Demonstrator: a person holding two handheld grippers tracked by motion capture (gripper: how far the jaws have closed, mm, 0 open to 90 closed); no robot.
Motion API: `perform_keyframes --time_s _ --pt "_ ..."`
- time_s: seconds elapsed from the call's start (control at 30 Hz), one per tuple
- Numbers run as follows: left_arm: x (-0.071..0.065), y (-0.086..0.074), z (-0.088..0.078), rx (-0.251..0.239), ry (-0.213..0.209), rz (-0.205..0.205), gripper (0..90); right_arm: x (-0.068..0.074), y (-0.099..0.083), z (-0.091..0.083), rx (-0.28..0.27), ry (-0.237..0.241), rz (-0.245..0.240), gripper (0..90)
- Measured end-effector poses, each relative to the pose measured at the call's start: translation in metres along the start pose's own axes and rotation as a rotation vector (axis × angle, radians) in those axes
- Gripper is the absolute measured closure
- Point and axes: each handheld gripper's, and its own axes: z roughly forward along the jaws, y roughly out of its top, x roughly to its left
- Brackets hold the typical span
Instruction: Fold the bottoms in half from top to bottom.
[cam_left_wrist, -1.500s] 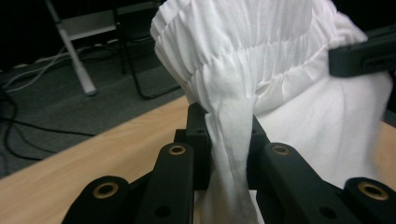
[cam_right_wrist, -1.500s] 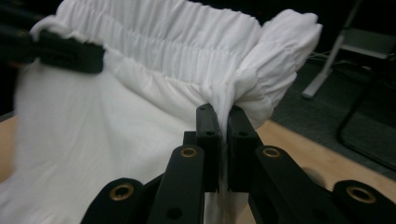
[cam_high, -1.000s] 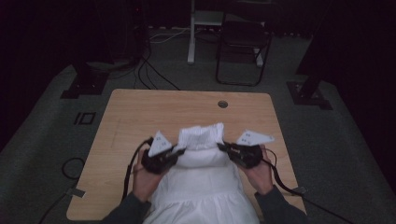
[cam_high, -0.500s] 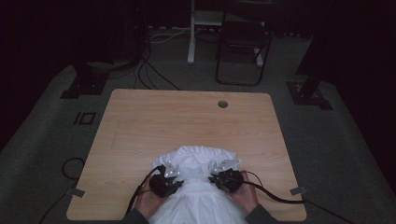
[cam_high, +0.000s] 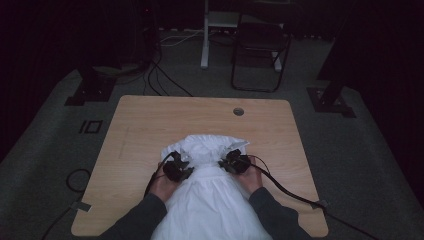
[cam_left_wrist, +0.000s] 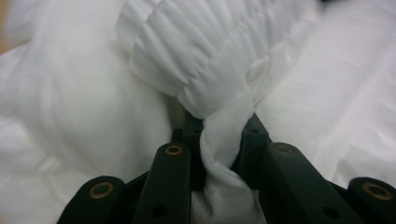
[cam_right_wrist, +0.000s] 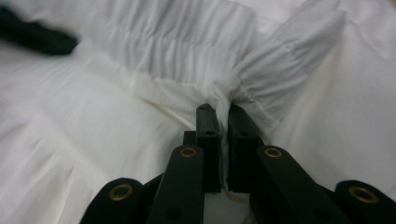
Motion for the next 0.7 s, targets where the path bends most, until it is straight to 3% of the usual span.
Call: perform_keyframes --time_s 0.03,0.07,0.1,0.13,0.17,0.2,0.23,0.27,0.3,0.33,0.37,0.4,0.47,0.5,0.7 --pt "0.006 0.008 0.005 0.013 0.022 0.029 78.5 0.0 0.001 0.002 -0.008 -0.007 -0.006 85.1" --pt "0.006 0.008 0.005 0.013 0.022 0.029 78.5 0.0 0.001 0.002 -0.008 -0.007 -0.006 85.1" --pt "0.009 0.017 0.011 0.03 0.069 0.063 78.5 0.002 0.007 0.006 -0.001 -0.054 -0.031 84.9" --pt "0.009 0.017 0.011 0.03 0.069 0.063 78.6 0.002 0.011 0.009 0.001 -0.078 -0.042 84.9" --pt "0.013 0.024 0.017 0.039 0.104 0.067 78.6 0.001 0.015 0.012 0.006 -0.098 -0.049 84.9" --pt "0.013 0.024 0.017 0.039 0.104 0.067 78.6 0.001 0.015 0.012 0.006 -0.098 -0.049 84.9" --pt "0.019 0.029 0.022 0.037 0.116 0.037 78.6 -0.007 0.024 0.019 0.006 -0.118 -0.046 84.9" --pt "0.019 0.029 0.022 0.037 0.116 0.037 78.6 -0.007 0.024 0.019 0.006 -0.118 -0.046 84.9" --pt "0.024 0.033 0.025 0.03 0.104 0.007 78.5 -0.019 0.033 0.026 0.006 -0.121 -0.02 85.0" --pt "0.024 0.033 0.025 0.03 0.104 0.007 78.4 -0.019 0.033 0.026 0.006 -0.121 -0.02 85.0" --pt "0.034 0.034 0.029 0.002 0.062 -0.016 78.3 -0.032 0.041 0.032 -0.007 -0.116 0.017 85.0" --pt "0.034 0.034 0.029 0.002 0.062 -0.016 78.2 -0.032 0.041 0.032 -0.007 -0.116 0.017 85.0" --pt "0.047 0.036 0.033 -0.015 0.026 -0.061 78.2 -0.042 0.045 0.037 -0.024 -0.105 0.064 85.0" --pt "0.055 0.042 0.039 -0.012 0.04 -0.074 78.2 -0.047 0.051 0.042 -0.032 -0.117 0.093 85.0" --pt "0.062 0.07 0.053 0.062 0.134 -0.066 78.0 -0.058 0.068 0.052 -0.006 -0.169 0.162 84.6"
